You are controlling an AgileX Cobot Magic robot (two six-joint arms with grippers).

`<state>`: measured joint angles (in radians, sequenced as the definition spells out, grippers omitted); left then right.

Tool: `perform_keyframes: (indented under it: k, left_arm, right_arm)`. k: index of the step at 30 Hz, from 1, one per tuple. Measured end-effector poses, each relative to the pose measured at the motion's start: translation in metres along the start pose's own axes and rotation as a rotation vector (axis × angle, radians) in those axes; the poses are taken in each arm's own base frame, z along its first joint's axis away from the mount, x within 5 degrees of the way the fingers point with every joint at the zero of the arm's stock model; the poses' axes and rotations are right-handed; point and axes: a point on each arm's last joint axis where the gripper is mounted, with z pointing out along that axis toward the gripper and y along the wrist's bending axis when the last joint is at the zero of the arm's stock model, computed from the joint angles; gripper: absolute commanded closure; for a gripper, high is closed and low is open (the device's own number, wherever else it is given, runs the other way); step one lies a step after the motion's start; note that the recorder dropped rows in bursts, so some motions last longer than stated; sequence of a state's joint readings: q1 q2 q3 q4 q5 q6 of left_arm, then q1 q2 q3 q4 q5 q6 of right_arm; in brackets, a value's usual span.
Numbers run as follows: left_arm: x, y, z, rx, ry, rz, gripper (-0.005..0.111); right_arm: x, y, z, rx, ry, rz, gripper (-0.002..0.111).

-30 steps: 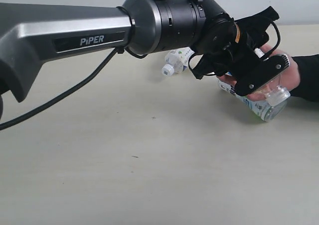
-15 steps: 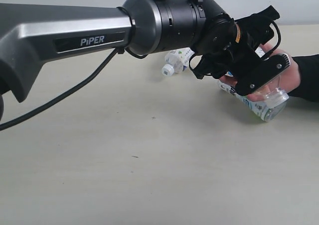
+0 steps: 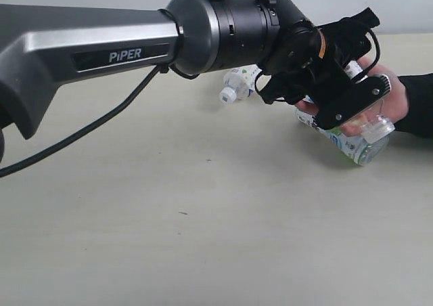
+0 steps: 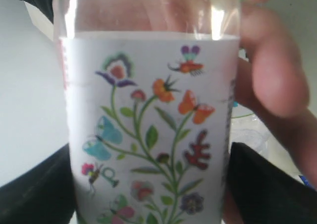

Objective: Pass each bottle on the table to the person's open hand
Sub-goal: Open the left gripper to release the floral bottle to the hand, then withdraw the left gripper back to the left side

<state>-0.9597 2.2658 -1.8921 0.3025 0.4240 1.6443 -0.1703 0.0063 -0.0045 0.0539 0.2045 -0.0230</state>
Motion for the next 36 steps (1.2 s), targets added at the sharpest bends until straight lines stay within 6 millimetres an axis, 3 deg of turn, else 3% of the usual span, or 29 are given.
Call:
perform_keyframes:
  k: [5,19,23,27,29,31,32,36]
  left_arm:
    - [0.003,0.005,-0.007,-0.015,0.008,0.001,0.031]
    - [0.019,0.026,-0.051,-0.015,0.039,-0.008,0.031]
    - [0.029,0.04,-0.079,-0.056,0.056,-0.122,0.031]
    - [0.038,0.051,-0.109,-0.078,0.066,-0.352,0.033]
    - [0.041,0.051,-0.124,-0.048,0.074,-0.483,0.043]
    - [0.044,0.049,-0.137,0.0,0.089,-0.68,0.075]
    - [0.045,0.048,-0.14,0.01,0.094,-0.729,0.104]
    - [0.048,0.04,-0.15,0.104,0.14,-0.977,0.105]
  right_arm:
    - [0.0,0.0,0.0,0.0,0.0,0.0,0.107]
    - [0.0,0.0,0.0,0.0,0.0,0.0,0.107]
    - [0.0,0.0,0.0,0.0,0.0,0.0,0.107]
    - [0.0,0.0,0.0,0.0,0.0,0.0,0.107]
    - [0.0,0.0,0.0,0.0,0.0,0.0,0.107]
    - [0.0,0.0,0.0,0.0,0.0,0.0,0.107]
    - [0.0,0.0,0.0,0.0,0.0,0.0,0.107]
    - [0.0,0.0,0.0,0.0,0.0,0.0,0.107]
